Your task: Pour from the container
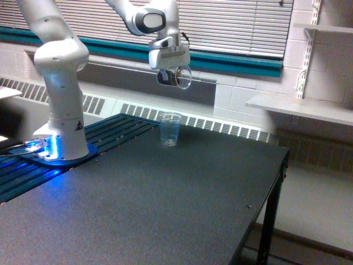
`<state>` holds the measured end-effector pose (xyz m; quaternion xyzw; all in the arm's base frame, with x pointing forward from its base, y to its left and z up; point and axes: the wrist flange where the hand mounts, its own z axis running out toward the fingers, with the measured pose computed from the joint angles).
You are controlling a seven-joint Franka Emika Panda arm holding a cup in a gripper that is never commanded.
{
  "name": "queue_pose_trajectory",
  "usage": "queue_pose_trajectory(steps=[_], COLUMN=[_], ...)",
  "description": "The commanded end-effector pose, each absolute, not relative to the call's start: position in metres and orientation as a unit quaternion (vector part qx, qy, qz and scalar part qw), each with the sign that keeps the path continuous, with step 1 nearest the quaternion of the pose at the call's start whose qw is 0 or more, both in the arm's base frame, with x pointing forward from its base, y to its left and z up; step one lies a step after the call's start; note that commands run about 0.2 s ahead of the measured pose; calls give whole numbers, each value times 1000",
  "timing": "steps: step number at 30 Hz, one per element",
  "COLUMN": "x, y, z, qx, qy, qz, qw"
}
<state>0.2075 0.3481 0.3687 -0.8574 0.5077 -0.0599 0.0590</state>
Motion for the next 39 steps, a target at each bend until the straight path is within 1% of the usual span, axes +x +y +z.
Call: queue_pose_trajectory(steps=[1,17,39], x=[206,211,204], y=[346,324,329], z=[366,335,334], qx=[-842,-826,-824], qy=[533,558,562], qz=[-50,-14,-14], qw=[68,72,69])
